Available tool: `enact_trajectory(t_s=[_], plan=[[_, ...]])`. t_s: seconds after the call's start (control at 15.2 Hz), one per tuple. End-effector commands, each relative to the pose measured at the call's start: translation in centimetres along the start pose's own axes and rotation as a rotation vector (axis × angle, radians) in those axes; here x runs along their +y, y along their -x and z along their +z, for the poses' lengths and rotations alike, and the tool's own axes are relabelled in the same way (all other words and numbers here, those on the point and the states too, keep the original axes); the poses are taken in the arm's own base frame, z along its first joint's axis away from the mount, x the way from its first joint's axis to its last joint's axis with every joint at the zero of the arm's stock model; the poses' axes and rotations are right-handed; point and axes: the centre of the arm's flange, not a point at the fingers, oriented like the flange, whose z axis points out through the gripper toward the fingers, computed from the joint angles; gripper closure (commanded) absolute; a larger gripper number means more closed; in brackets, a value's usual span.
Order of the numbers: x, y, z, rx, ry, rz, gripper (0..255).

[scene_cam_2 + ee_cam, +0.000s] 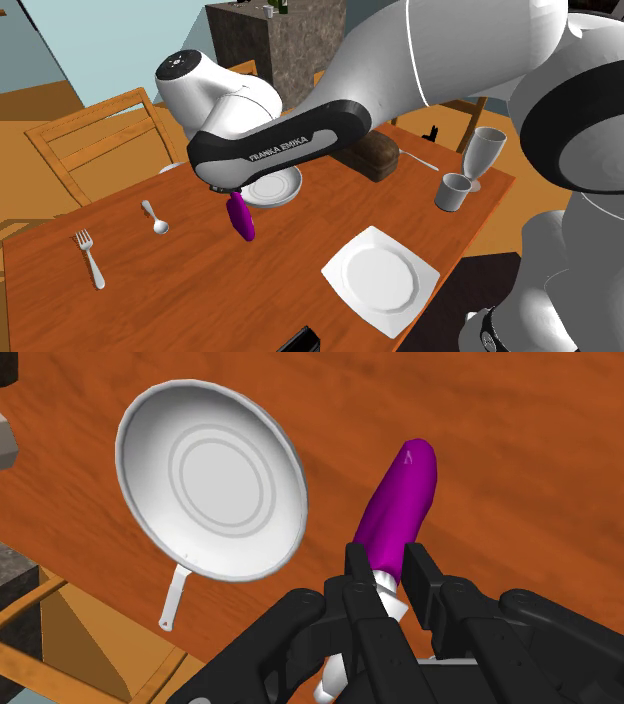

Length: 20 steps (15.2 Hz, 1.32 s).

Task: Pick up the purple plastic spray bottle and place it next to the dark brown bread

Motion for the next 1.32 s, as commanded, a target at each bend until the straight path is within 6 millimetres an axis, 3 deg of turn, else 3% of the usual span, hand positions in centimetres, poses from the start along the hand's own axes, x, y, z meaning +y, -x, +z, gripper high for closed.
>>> enact_trajectory(t_s=[0.0, 1.25], plan=[[0.0, 0.0, 0.0, 0.0, 0.0, 0.0, 255], [3.0, -1.0, -9.5, 0.0, 0.0, 0.0, 255]])
